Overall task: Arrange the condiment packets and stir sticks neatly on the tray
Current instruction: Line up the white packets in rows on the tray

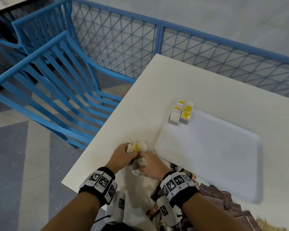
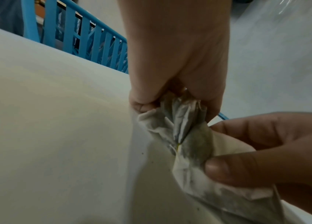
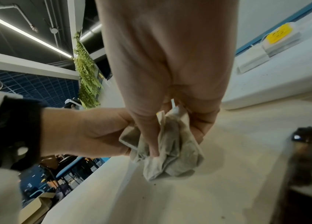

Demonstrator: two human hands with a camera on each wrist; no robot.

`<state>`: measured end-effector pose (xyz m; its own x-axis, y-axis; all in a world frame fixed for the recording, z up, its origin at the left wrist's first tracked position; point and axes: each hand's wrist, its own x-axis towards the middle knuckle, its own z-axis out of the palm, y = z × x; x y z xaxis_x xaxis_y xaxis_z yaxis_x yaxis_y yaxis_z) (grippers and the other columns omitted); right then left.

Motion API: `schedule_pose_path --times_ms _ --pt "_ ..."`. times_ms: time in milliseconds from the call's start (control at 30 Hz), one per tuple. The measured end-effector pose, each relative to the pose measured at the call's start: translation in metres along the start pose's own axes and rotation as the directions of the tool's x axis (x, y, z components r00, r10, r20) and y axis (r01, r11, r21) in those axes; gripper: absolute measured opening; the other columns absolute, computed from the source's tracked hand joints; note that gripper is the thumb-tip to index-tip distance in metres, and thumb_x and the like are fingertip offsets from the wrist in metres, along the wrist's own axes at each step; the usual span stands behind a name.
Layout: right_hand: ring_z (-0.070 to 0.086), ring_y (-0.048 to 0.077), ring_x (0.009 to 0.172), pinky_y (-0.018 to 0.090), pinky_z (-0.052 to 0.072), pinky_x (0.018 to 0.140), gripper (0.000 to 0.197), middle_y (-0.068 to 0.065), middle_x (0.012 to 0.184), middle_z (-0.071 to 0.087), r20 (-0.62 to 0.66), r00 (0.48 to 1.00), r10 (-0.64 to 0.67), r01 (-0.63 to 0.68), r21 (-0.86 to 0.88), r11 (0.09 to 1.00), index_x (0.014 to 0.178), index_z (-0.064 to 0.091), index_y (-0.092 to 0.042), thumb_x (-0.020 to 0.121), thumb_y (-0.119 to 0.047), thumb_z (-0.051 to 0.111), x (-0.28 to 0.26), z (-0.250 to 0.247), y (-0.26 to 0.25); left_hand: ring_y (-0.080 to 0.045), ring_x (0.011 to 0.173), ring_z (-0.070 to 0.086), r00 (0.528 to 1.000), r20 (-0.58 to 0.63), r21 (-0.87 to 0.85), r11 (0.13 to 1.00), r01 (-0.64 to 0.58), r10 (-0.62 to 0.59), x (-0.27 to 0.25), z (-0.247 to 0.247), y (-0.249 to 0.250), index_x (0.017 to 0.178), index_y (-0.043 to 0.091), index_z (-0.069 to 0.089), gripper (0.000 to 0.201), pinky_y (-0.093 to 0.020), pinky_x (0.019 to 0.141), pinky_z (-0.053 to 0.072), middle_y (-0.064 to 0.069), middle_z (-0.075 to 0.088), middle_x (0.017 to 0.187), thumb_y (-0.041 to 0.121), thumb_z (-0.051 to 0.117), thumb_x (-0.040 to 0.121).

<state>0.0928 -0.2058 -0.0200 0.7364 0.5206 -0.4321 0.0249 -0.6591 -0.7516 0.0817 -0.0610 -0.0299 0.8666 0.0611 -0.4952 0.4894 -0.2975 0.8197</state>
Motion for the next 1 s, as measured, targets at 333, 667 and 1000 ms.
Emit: schedule_pose_path --times_ms 333,667,1000 --pt "0.059 0.009 0.089 0.019 0.049 0.079 0.028 -0.004 0.099 0.063 -0.025 0.996 0.082 -0.051 0.591 0.805 0.105 0.057 -0.019 0.082 -0.009 0.068 -0.018 -0.025 0.016 -0.023 0.087 0.062 0.999 0.039 -0.387 0.922 -0.014 0.032 -0.016 -0.018 -0.002 0.105 0.002 0.064 0.046 -0.037 0.078 0.05 -0.013 0.067 0.095 0.032 0.071 0.071" --pt "0.061 0.021 0.09 0.025 0.05 0.073 0.025 0.011 0.102 0.064 -0.119 0.991 0.062 0.065 0.83 0.554 0.11 0.05 -0.01 0.088 -0.003 0.059 -0.02 -0.041 -0.001 -0.024 0.093 0.065 0.972 0.186 -0.549 0.836 -0.016 0.14 -0.023 -0.007 0.018 0.113 0.004 0.062 0.053 -0.032 0.077 0.054 -0.014 0.067 0.104 0.024 0.074 0.066" --pt "0.06 0.031 0.098 0.032 0.049 0.087 0.047 0.016 0.111 0.061 -0.093 0.994 0.05 0.072 0.943 0.324 0.121 0.049 0.001 0.08 -0.015 0.066 -0.033 -0.043 0.003 -0.013 0.074 0.066 0.993 0.094 -0.747 0.665 0.02 0.075 -0.025 -0.007 0.03 0.073 0.015 0.076 0.012 -0.025 0.065 0.053 -0.001 0.069 0.077 0.012 0.064 0.072"
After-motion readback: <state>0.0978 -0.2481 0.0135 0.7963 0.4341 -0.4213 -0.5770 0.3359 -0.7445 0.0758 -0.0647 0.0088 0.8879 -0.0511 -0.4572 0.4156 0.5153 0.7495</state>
